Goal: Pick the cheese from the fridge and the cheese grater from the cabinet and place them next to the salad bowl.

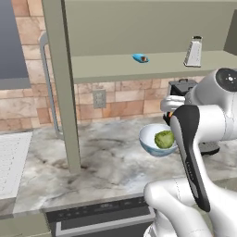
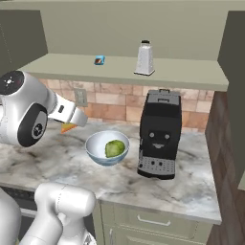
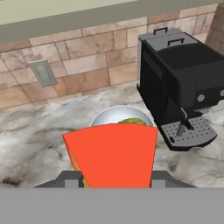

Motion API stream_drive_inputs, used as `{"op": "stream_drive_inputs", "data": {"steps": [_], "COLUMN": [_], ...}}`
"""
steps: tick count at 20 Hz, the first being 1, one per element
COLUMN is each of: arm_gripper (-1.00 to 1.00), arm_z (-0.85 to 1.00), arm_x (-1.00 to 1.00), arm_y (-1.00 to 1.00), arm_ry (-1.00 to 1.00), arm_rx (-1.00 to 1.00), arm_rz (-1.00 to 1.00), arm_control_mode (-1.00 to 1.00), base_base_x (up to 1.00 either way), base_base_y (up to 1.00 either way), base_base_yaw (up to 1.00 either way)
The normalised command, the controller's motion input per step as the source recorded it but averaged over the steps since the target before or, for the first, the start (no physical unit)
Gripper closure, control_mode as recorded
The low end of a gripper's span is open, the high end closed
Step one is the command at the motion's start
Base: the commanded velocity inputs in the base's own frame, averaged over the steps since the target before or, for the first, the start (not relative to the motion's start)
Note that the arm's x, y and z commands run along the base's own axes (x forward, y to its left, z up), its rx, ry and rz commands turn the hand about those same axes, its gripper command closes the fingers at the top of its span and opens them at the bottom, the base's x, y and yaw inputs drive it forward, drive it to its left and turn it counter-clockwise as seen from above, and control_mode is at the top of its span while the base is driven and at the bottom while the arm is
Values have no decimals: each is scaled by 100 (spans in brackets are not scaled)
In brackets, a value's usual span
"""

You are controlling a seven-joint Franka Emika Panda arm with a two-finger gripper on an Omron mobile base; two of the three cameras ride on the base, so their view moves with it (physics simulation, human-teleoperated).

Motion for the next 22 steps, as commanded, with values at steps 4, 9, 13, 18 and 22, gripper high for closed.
{"op": "stream_drive_inputs", "data": {"steps": [4,9,13,18,22], "arm_gripper": [100,100,100,100,100], "arm_z": [0,0,0,0,0], "arm_x": [0,0,0,0,0], "arm_y": [0,0,0,0,0], "arm_ry": [0,0,0,0,0], "arm_rx": [0,0,0,0,0], "arm_rz": [0,0,0,0,0], "arm_control_mode": [100,100,100,100,100], "base_base_x": [4,0,0,0,0], "base_base_y": [-1,0,0,0,0], "base_base_yaw": [0,0,0,0,0]}}
